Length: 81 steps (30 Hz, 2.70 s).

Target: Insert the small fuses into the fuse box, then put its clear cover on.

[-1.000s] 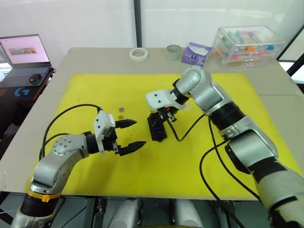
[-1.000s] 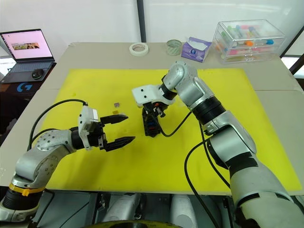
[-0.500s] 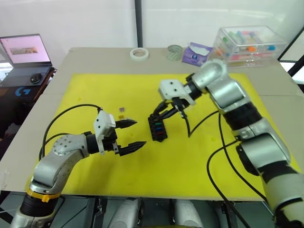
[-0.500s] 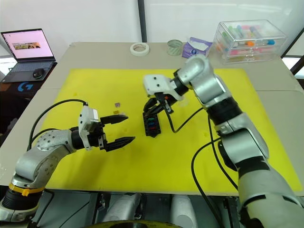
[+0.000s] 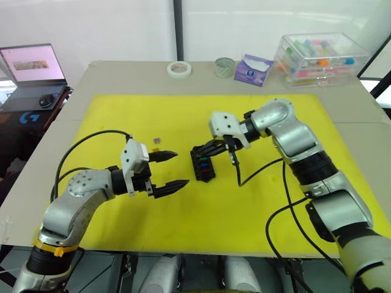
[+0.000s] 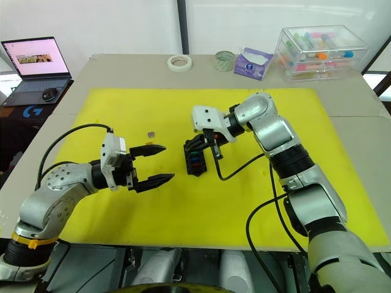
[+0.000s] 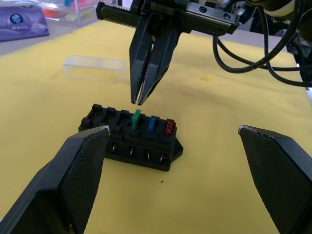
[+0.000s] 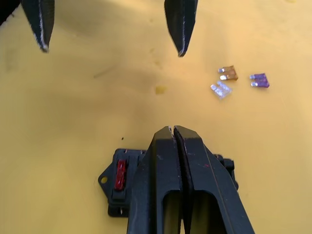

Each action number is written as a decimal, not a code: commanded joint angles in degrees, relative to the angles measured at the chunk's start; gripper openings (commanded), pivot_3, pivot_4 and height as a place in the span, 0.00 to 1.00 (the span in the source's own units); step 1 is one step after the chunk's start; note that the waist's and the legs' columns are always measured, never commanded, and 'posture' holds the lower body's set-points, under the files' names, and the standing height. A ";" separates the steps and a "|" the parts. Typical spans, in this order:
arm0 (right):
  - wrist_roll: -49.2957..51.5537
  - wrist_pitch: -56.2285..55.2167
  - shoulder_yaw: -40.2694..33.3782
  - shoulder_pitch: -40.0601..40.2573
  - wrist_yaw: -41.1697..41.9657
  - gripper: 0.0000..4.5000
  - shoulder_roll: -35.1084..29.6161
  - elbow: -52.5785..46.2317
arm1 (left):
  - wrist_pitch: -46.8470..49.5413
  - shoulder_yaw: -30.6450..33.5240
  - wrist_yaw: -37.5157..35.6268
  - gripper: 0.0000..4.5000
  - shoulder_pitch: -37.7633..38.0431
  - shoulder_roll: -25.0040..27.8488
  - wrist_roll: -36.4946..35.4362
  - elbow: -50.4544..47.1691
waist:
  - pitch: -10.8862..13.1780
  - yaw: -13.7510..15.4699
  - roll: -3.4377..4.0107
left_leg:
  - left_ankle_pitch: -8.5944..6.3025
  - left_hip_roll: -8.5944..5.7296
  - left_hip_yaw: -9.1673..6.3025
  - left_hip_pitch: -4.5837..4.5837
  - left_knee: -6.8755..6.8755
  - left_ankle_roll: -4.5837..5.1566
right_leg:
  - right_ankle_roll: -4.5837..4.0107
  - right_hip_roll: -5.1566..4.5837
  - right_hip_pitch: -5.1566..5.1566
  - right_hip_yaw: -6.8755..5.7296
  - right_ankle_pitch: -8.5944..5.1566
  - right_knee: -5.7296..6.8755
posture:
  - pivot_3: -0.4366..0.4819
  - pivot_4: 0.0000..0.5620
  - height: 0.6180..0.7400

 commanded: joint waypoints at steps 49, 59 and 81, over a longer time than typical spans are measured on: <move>-3.87 -6.05 1.99 0.44 -0.48 0.01 0.27 5.40 | 0.71 1.21 0.15 1.00 0.14 1.08 -0.55 -1.66 | 0.00 -0.14 0.00 | 0.00 0.00 0.00 0.00 -0.01 0.00 | 0.00 0.01 -0.01 0.00 0.00 0.00 | 0.48 0.27 1.00; -5.14 -8.06 2.80 0.51 -0.67 0.01 0.36 6.75 | 0.57 1.24 0.19 1.00 0.29 1.08 -0.42 -1.54 | 0.00 -0.13 0.00 | 0.00 0.00 0.00 0.00 -0.01 0.00 | 0.00 0.01 -0.01 0.00 0.00 0.00 | 0.48 0.27 1.00; -11.72 -11.87 7.06 2.56 -1.65 0.01 -1.14 6.38 | 0.34 1.25 0.31 1.00 0.69 1.13 -0.16 -1.64 | -0.02 -0.06 -0.01 | 0.00 0.00 -0.02 0.06 0.03 0.00 | 0.00 0.01 0.08 -0.02 0.00 0.00 | 0.48 0.27 1.00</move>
